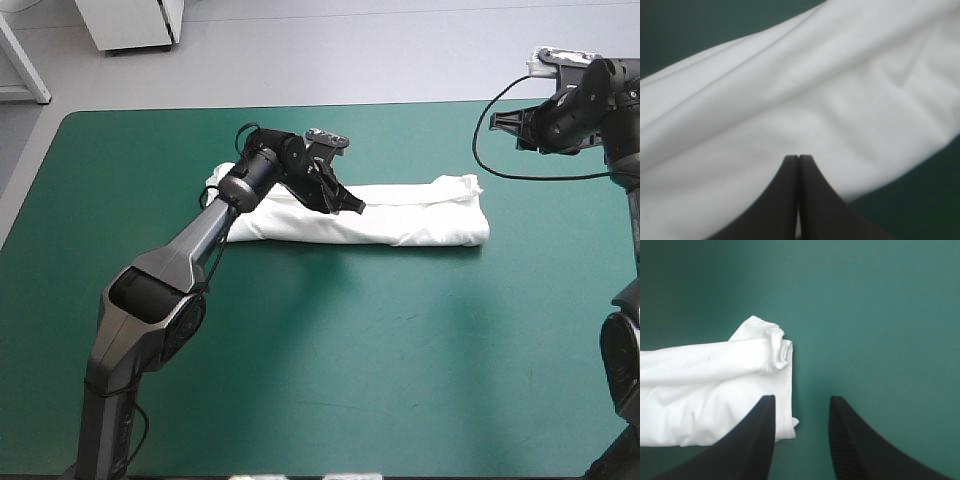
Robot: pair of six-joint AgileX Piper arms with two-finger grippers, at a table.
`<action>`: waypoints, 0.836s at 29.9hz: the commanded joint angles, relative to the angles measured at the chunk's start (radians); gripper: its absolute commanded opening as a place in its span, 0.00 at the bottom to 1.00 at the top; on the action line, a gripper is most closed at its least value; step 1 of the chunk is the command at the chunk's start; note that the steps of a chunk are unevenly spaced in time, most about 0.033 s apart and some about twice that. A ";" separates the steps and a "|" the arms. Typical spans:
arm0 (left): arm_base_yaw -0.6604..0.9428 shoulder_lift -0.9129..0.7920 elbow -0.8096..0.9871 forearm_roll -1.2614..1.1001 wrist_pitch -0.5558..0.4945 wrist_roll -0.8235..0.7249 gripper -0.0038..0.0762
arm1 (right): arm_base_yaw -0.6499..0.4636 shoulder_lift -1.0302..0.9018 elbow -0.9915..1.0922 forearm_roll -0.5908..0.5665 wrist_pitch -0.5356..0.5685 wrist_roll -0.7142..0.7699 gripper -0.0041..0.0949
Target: Fold the cloth
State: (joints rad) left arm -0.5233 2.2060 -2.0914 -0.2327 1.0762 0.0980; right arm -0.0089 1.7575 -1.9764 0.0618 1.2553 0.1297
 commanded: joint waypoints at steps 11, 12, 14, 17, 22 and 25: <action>-0.006 0.059 -0.027 -0.061 -0.043 -0.001 0.04 | -0.019 -0.055 0.131 0.041 -0.040 -0.010 0.33; -0.006 0.061 -0.027 -0.070 -0.033 -0.001 0.04 | -0.030 -0.055 0.144 0.072 -0.051 -0.010 0.32; -0.006 0.062 -0.027 -0.075 -0.023 -0.001 0.04 | -0.060 -0.050 0.174 0.183 -0.091 -0.052 0.32; -0.006 0.062 -0.027 -0.075 -0.013 -0.001 0.04 | -0.118 -0.029 0.205 0.369 -0.115 -0.152 0.33; -0.006 0.062 -0.027 -0.075 -0.007 -0.001 0.04 | -0.165 0.064 0.209 0.457 -0.007 -0.236 0.57; -0.006 0.062 -0.027 -0.075 -0.007 -0.001 0.04 | -0.158 0.110 0.209 0.471 -0.021 -0.260 0.67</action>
State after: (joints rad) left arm -0.5215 2.3081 -2.1030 -0.2624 1.0502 0.1009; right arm -0.1658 1.8806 -1.7445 0.4764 1.2280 -0.0862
